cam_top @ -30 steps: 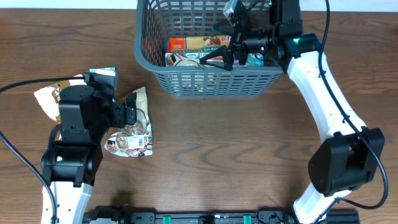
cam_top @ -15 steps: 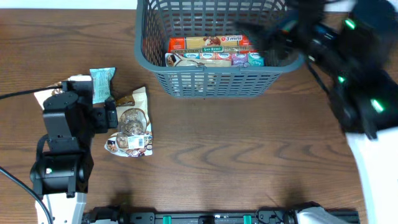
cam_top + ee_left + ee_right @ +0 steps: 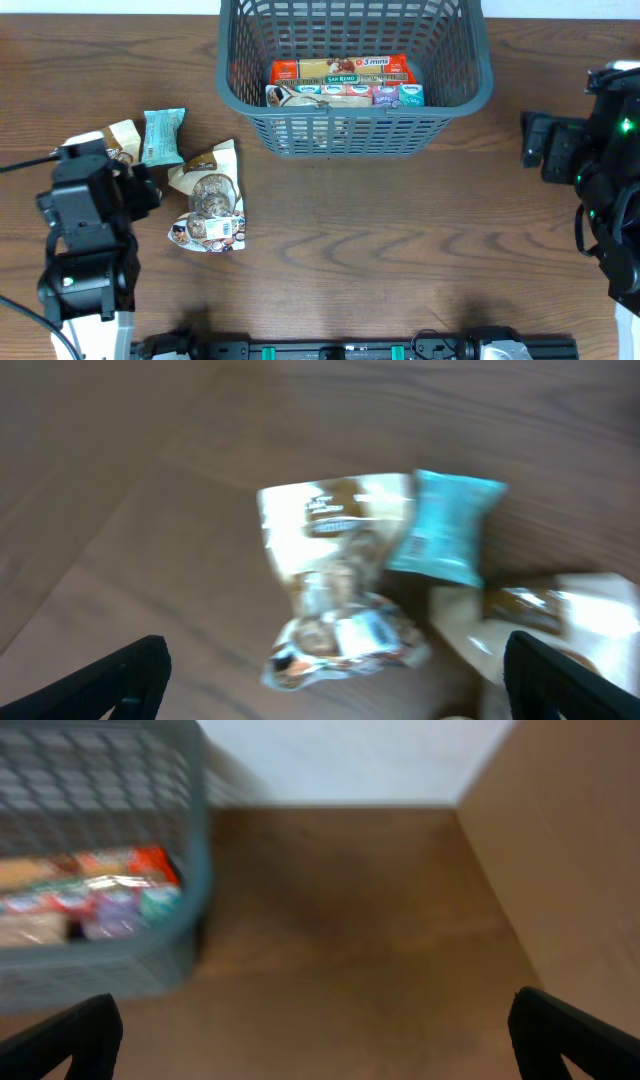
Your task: Pack container
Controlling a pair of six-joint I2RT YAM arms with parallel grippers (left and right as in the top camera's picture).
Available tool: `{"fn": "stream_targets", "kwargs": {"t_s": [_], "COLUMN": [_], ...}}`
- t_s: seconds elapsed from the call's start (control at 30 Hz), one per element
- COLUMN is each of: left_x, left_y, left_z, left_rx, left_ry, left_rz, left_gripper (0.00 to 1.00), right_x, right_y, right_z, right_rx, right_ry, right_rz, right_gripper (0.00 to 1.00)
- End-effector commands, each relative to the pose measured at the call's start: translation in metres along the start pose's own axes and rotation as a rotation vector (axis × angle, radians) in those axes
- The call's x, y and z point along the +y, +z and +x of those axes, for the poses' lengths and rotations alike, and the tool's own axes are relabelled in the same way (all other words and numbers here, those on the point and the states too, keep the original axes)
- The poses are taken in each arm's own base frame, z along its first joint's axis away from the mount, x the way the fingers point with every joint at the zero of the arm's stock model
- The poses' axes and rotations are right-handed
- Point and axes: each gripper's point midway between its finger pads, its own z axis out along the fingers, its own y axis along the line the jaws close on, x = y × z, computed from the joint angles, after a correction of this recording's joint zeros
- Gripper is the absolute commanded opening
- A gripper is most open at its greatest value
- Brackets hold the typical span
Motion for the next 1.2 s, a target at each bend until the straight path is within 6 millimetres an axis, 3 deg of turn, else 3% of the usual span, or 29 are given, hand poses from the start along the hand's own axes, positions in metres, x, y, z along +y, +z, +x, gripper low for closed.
{"fn": "stream_targets", "kwargs": {"t_s": [0.0, 0.13, 0.3, 0.6, 0.73, 0.9, 1.17], "left_x": [0.036, 0.054, 0.078, 0.1, 0.103, 0.096, 0.061], "left_y": [0.001, 0.016, 0.037, 0.063, 0.072, 0.085, 0.134], "left_z": [-0.003, 0.001, -0.011, -0.071, -0.088, -0.074, -0.016], "left_rx": [0.0, 0.031, 0.035, 0.115, 0.18, 0.301, 0.559], "left_ry": [-0.137, -0.215, -0.303, -0.317, -0.308, -0.284, -0.248], "left_rz": [-0.126, -0.135, -0.132, -0.053, -0.038, -0.004, 0.161], "left_gripper": [0.99, 0.99, 0.99, 0.99, 0.99, 0.99, 0.99], "right_x": [-0.016, -0.016, -0.016, -0.009, -0.004, 0.003, 0.007], "right_y": [0.001, 0.001, 0.001, 0.013, 0.018, 0.021, 0.028], "right_z": [0.009, 0.014, 0.015, 0.016, 0.017, 0.018, 0.019], "right_rx": [0.035, 0.056, 0.058, 0.091, 0.105, 0.118, 0.136], "right_ry": [0.044, 0.038, 0.033, 0.023, 0.021, 0.019, 0.014], "right_rz": [0.068, 0.071, 0.071, 0.048, 0.029, -0.005, -0.016], "right_gripper": [0.99, 0.99, 0.99, 0.99, 0.99, 0.99, 0.99]}}
